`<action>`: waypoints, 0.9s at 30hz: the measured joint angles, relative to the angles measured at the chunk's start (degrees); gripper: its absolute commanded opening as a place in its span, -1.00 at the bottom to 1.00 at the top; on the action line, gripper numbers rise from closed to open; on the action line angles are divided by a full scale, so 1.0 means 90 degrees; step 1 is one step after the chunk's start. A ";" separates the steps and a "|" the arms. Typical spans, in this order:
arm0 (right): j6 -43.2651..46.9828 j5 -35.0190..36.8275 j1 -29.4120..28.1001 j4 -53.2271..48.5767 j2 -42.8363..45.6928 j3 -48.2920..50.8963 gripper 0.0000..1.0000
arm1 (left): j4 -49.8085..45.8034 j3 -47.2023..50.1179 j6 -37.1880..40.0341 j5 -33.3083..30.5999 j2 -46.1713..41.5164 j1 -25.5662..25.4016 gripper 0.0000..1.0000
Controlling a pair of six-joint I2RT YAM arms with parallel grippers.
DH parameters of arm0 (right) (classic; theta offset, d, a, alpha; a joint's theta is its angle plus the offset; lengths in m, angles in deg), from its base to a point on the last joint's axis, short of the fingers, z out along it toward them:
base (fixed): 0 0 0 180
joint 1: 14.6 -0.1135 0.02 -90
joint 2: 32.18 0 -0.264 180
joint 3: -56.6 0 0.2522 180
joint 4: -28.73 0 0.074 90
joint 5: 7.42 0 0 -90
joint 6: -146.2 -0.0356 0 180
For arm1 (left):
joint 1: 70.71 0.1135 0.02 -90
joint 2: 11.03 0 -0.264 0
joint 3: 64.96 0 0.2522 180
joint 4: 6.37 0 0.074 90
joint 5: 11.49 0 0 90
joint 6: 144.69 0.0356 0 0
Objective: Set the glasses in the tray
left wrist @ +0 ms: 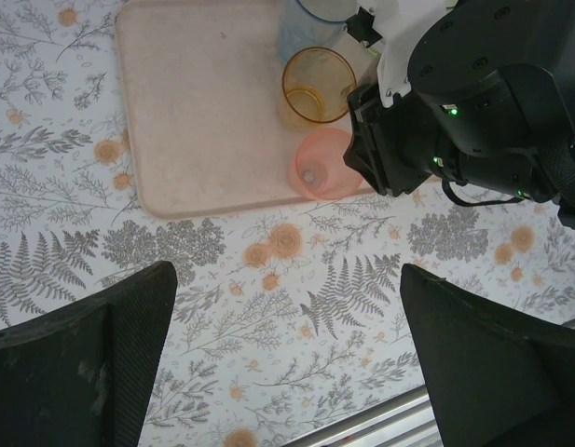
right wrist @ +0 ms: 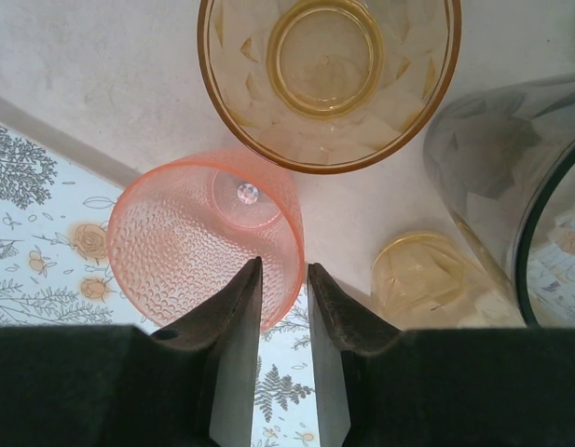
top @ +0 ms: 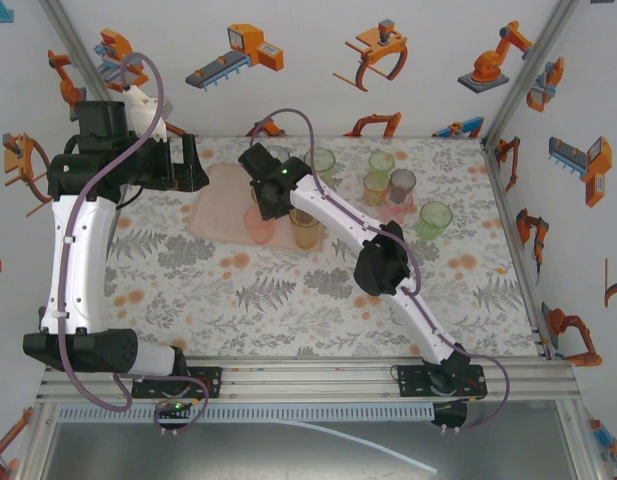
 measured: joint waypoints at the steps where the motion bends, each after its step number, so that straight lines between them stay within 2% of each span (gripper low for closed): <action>1: 0.0000 0.0002 0.0000 -0.0002 0.0000 -0.0024 -0.38 | 0.0000 0.0002 0.0000 -0.0002 0.0000 0.0000 0.94; 8: 0.0000 -0.0005 0.0000 -0.0027 0.0002 -0.0223 -0.30 | 0.0000 0.0005 -0.0017 0.0002 0.0000 0.0000 0.94; 15: -0.0002 -0.0017 0.0000 -0.0029 0.0141 -0.0228 -0.31 | 0.0000 0.0005 -0.0017 0.0051 0.0000 0.0000 0.94; 22: 0.0032 0.0019 -0.0022 -0.0032 0.0561 -0.0423 -0.33 | -0.0002 0.0005 -0.0015 0.0100 0.0000 0.0000 0.94; 27: 0.0223 0.0415 -0.0068 -0.0153 0.1192 -0.0430 -0.23 | -0.0010 0.0002 0.0044 0.0236 0.0000 0.0002 0.94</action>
